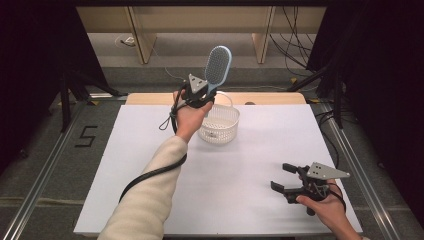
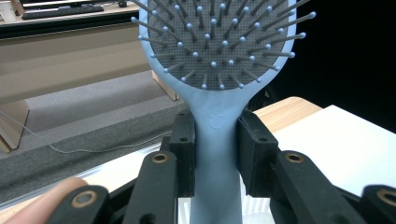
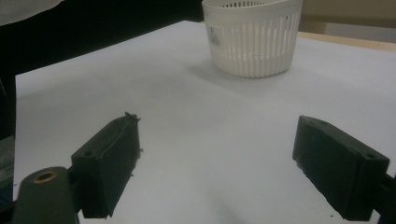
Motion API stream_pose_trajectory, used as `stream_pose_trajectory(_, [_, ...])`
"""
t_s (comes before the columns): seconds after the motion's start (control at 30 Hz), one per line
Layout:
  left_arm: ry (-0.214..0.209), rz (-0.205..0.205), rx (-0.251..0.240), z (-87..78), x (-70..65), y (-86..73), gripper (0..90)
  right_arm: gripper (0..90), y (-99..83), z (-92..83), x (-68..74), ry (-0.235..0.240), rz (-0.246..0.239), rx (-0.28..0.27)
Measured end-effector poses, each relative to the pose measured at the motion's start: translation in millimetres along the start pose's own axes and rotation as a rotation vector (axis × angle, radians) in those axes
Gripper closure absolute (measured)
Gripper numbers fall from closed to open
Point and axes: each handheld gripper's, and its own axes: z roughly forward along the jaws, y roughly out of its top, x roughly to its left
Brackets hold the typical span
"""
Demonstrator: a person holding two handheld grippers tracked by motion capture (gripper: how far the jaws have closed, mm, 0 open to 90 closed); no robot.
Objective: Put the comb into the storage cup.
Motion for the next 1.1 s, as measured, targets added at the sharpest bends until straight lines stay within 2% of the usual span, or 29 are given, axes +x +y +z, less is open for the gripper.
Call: stream_pose_trajectory(1.1, [-0.016, 0.0, 0.002, 11.5, -3.5, 1.3, 69.5, 15.9, 0.0, -0.3, 0.0, 0.002, 0.0, -0.001])
